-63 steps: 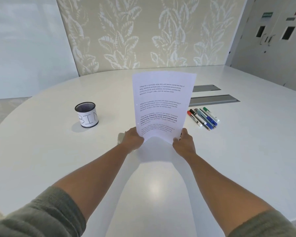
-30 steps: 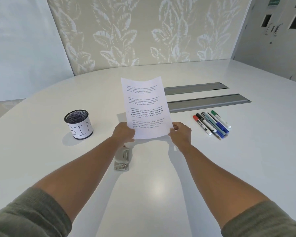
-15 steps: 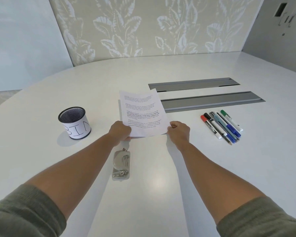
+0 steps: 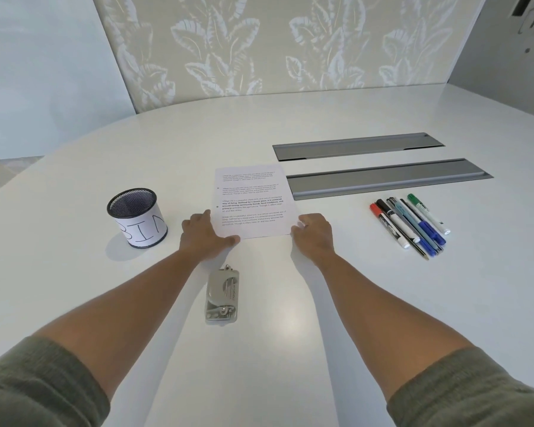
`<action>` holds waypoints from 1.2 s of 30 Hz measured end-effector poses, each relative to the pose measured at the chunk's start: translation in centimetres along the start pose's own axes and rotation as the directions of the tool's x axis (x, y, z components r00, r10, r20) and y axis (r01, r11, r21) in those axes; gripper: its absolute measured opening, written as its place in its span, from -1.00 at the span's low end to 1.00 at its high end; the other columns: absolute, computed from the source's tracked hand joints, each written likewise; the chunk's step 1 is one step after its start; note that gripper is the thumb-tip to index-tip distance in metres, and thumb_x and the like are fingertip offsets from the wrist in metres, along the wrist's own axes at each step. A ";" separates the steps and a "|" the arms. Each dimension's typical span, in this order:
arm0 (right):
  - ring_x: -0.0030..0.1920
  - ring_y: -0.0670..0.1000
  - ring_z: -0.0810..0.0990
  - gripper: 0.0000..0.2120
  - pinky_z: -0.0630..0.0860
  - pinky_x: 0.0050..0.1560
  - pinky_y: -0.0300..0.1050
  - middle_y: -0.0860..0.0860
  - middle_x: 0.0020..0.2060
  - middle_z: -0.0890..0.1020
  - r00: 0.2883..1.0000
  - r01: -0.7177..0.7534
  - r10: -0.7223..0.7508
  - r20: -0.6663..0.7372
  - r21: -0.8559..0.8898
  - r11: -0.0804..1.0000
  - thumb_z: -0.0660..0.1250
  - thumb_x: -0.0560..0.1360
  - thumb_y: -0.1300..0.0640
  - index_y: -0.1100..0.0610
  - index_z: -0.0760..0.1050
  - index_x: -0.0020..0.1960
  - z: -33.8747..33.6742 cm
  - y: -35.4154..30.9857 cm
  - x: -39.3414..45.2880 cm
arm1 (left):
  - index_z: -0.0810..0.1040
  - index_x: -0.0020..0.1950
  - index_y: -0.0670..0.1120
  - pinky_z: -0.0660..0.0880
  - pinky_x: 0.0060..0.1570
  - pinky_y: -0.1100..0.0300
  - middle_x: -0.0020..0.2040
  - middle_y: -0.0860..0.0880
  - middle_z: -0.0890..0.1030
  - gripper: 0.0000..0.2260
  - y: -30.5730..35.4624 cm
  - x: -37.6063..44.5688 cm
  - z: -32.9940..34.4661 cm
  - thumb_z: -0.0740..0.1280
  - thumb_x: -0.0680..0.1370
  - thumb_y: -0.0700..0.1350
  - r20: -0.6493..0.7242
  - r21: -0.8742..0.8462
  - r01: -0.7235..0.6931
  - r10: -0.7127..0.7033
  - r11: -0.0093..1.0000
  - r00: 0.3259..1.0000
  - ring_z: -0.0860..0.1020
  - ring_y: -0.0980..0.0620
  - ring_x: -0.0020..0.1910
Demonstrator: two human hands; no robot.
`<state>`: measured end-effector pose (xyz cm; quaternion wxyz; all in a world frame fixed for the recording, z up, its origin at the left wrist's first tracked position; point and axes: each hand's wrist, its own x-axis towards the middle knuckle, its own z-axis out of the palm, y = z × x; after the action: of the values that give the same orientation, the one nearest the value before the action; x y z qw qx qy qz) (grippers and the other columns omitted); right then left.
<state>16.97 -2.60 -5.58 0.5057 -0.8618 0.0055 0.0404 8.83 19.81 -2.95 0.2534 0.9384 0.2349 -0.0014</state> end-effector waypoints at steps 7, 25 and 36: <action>0.31 -0.05 0.53 -0.56 0.36 0.34 -0.21 0.04 0.33 0.26 0.992 0.041 -0.037 0.124 -0.026 0.999 0.20 0.54 0.23 0.06 0.39 0.41 0.5 0.6 -0.2 | 0.36 0.42 -0.01 0.29 0.28 -0.08 0.51 0.00 0.31 -0.40 -1.8 -0.1 0.2 0.21 0.51 0.32 0.001 0.210 -0.144 0.147 0.967 0.989 0.21 -0.19 0.45; 0.31 -0.18 0.24 -0.58 0.35 0.21 -0.18 -0.13 0.24 0.51 0.983 0.178 -0.169 0.077 -0.132 0.975 0.18 0.50 0.19 0.01 0.41 0.35 1.1 1.3 -1.0 | 0.19 0.57 -0.08 0.17 0.43 -0.08 0.58 -0.01 0.21 -0.31 -2.8 -0.6 1.5 0.19 0.56 0.27 -0.108 0.102 -0.152 0.163 0.983 0.981 0.13 -0.12 0.53; 0.38 -0.16 0.36 -0.57 0.29 0.22 -0.22 -0.13 0.45 0.28 0.984 0.175 -0.176 0.008 -0.191 0.966 0.25 0.55 0.06 0.00 0.35 0.41 0.6 1.6 -6.0 | 0.33 0.51 -0.08 0.27 0.40 0.12 0.54 -0.03 0.31 -0.52 -4.2 -4.3 1.5 0.19 0.64 0.10 -0.224 -0.347 -0.129 0.051 0.929 0.973 0.43 0.03 0.41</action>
<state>10.86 -3.03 -6.78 0.4222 -0.9036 -0.0725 -0.0081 3.35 20.42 -5.79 0.3941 0.8809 0.2131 0.1527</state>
